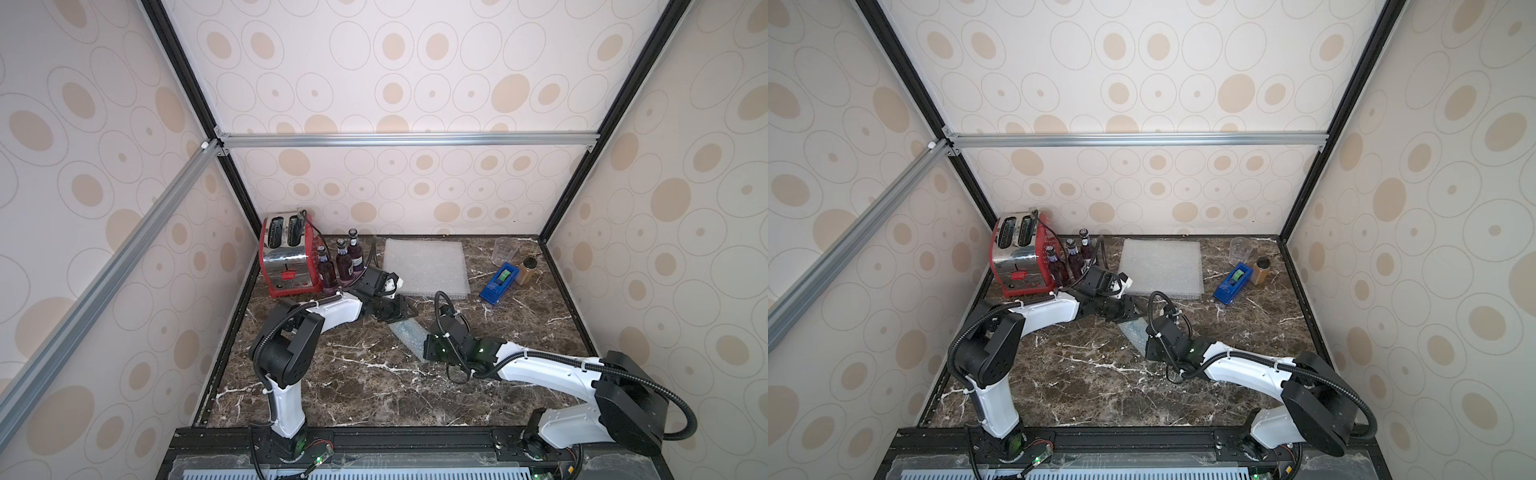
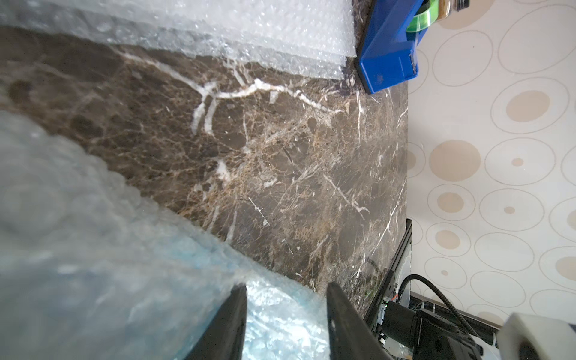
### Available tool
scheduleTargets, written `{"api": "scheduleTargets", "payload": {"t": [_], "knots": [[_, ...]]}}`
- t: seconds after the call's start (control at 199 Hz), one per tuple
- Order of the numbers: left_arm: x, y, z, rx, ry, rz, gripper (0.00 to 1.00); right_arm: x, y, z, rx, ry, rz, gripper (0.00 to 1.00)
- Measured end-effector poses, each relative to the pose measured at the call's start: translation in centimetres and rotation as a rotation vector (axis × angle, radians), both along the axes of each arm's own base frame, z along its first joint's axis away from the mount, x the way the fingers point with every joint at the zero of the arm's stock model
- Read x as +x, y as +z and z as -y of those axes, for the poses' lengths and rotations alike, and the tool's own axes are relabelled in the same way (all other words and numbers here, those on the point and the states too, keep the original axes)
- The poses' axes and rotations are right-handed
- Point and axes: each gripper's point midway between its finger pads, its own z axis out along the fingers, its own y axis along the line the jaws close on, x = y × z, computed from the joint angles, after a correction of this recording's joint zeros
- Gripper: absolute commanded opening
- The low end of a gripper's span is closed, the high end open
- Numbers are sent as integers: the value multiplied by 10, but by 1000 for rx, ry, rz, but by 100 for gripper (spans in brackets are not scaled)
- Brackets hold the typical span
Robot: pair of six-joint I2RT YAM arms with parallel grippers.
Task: Wrap wine bottles in bubble wrap
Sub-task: Wrap the wine bottle in bubble wrap.
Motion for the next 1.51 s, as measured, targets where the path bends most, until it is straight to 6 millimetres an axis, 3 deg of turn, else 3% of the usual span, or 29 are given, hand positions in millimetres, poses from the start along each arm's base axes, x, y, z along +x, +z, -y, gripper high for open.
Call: {"api": "scheduleTargets", "payload": {"t": [0.1,0.256,0.356,0.482,0.587,0.733,0.914,1.044,1.351,1.506], "knots": [[4,-3,-1,14,9,11,43,-2,5,5,3,29,-17,51],[8,-7,-7,44,31,24,43,6,12,21,8,43,-42,64],[10,-10,-10,60,41,24,43,13,17,23,2,83,-50,67],[11,-14,-12,76,50,24,43,28,22,11,23,157,-68,67],[11,-17,-13,84,54,20,43,41,16,3,40,209,-96,62],[11,-19,-14,90,55,16,43,54,3,-3,61,250,-145,42],[10,-22,-15,98,58,12,43,76,-2,11,127,211,-162,29],[10,-22,-15,99,58,8,43,77,-5,13,155,202,-168,20],[10,-16,-12,97,38,-3,52,75,-10,15,177,153,-200,12],[5,-13,-9,104,9,-21,51,74,-12,16,203,114,-220,13]]}}
